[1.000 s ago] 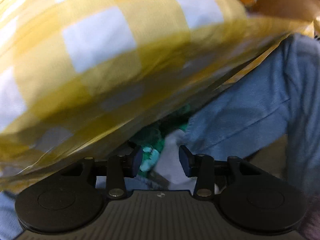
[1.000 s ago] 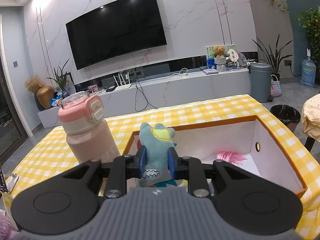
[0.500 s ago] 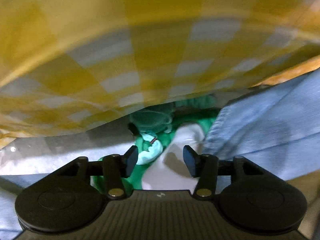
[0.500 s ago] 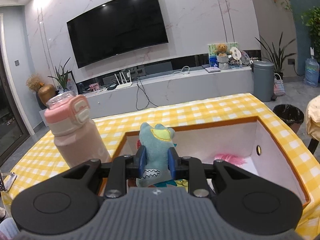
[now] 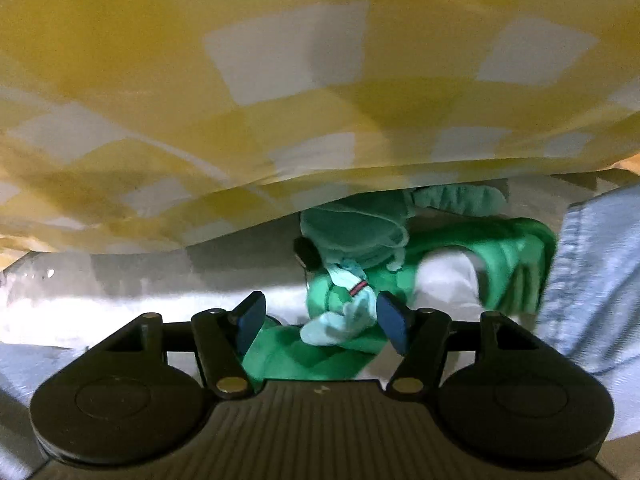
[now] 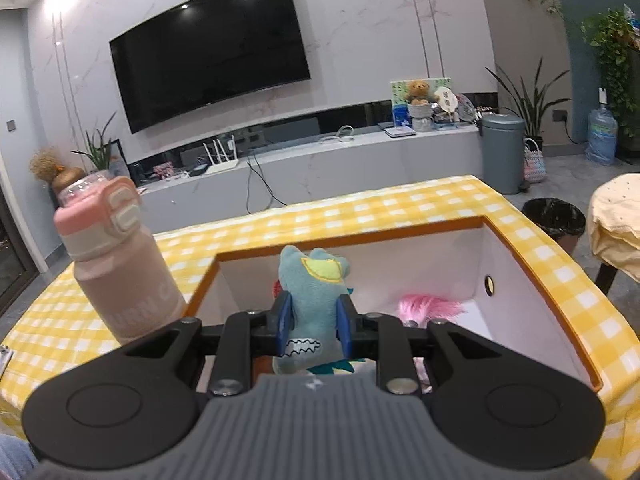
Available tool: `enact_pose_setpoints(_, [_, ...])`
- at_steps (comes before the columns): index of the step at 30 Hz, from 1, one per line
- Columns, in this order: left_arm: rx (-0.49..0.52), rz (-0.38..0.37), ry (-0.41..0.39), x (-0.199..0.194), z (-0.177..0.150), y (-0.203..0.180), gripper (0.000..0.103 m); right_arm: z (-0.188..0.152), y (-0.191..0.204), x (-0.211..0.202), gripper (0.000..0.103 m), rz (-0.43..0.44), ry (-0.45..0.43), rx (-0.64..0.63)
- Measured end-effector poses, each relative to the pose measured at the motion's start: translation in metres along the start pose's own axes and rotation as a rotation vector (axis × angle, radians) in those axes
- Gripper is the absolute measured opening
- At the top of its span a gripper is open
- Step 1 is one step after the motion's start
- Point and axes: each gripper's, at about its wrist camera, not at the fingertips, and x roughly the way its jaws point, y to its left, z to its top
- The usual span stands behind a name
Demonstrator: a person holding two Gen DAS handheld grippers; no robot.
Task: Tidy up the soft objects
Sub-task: 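Carry the plush dinosaur over the box with the right tool while the left tool holds the pouch low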
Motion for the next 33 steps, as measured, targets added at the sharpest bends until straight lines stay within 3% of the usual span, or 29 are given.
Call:
enact_pose_setpoints(5, [-0.008,-0.023,0.0,0.016,-0.003,0.006,0.077,-0.003,0.003,0.004,0.023,-0.006,0.01,-0.013])
enact_pose_setpoints(8, [0.031,-0.052,0.022,0.019,-0.001,-0.001,0.086,-0.003,0.003,0.007,0.023,-0.012,0.01,-0.018])
enact_pose_setpoints(16, [-0.063,-0.053,0.087,0.048,0.008,0.009,0.087,-0.003,0.004,0.018,0.024,-0.039,0.032,-0.032])
enact_pose_setpoints(20, [-0.084,-0.055,0.107,0.066,0.011,0.005,0.075,-0.004,0.004,0.02,0.024,-0.07,0.053,-0.039])
enact_pose_setpoints(21, [-0.09,-0.055,0.116,0.069,0.012,0.003,0.067,-0.005,0.003,0.02,0.024,-0.077,0.057,-0.045])
enact_pose_setpoints(23, [-0.11,-0.063,0.127,0.077,0.013,0.001,0.04,-0.005,0.003,0.022,0.024,-0.09,0.065,-0.053])
enact_pose_setpoints(26, [-0.097,-0.066,0.145,0.084,0.016,-0.003,0.02,-0.007,0.004,0.028,0.024,-0.088,0.078,-0.045])
enact_pose_setpoints(28, [-0.075,-0.028,0.147,0.083,0.016,-0.003,0.017,-0.008,0.004,0.033,0.024,-0.082,0.083,-0.032])
enact_pose_setpoints(33, [-0.074,-0.039,0.163,0.082,0.019,0.005,0.016,-0.006,0.013,0.049,0.023,-0.116,0.108,-0.077])
